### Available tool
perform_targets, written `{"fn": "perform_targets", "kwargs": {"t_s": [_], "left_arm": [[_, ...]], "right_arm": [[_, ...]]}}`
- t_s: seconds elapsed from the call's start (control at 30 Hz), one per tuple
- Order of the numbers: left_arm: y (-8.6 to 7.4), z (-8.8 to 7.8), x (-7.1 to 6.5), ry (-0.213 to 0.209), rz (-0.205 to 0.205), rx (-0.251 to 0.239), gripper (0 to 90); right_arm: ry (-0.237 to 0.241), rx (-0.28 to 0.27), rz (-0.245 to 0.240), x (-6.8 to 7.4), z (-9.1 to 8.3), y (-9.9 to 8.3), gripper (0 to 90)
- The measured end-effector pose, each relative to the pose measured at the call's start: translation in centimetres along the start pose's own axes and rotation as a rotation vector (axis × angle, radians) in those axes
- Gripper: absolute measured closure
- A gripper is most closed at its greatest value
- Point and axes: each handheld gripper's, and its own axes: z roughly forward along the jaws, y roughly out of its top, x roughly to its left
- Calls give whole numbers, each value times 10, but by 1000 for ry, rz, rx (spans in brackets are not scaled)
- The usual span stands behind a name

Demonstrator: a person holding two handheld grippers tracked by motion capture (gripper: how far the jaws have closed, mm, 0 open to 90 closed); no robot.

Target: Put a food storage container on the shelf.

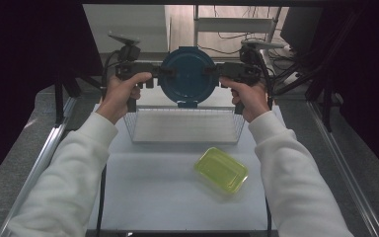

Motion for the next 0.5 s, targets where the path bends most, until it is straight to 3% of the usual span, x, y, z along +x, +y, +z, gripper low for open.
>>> {"fn": "perform_targets", "kwargs": {"t_s": [0.5], "left_arm": [[6,25,36,-7,-58,43,381]], "right_arm": [[-13,42,42,-31,29,12,383]]}}
